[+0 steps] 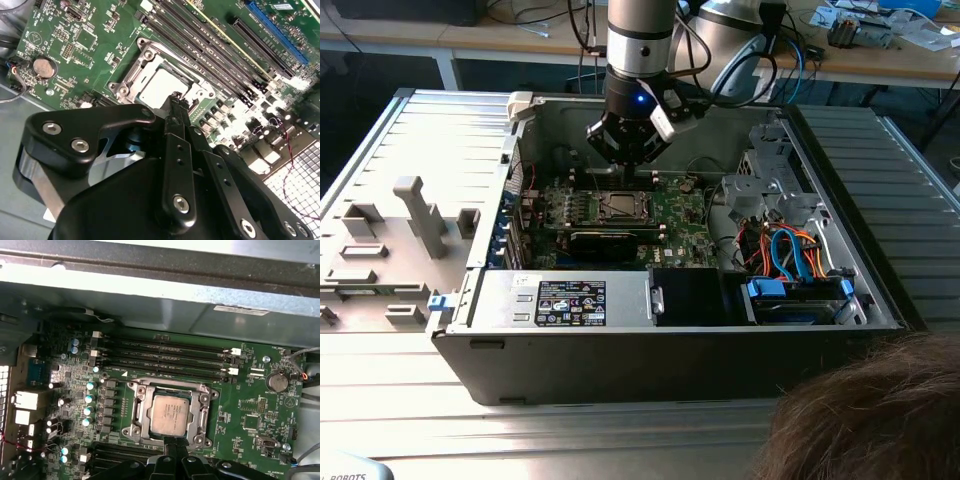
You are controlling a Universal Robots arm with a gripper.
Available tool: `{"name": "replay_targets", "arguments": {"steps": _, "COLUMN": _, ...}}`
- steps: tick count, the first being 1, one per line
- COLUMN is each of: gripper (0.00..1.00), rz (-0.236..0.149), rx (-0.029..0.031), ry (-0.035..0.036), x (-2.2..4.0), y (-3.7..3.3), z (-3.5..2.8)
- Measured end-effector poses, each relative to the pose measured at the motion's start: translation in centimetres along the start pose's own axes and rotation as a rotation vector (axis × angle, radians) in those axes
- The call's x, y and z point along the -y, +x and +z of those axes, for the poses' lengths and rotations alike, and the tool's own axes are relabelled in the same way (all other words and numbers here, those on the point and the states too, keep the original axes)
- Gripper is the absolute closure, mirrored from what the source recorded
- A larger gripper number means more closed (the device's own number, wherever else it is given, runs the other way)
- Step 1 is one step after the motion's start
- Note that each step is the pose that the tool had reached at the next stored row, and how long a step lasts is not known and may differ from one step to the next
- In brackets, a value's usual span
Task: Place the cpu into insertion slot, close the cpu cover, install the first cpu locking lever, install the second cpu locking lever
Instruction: 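Install the first cpu locking lever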
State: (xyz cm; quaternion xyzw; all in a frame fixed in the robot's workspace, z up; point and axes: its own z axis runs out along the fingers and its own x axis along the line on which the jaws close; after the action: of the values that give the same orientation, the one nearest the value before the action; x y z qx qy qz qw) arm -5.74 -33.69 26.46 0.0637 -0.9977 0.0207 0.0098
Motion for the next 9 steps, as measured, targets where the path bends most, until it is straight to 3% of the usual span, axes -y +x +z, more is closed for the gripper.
{"name": "replay_targets", "arguments": {"steps": 9, "gripper": 0.89, "rz": -0.038, "rx": 0.0015, "ry": 0.0008, "x": 0.00, "y": 0.00, "z": 0.00}}
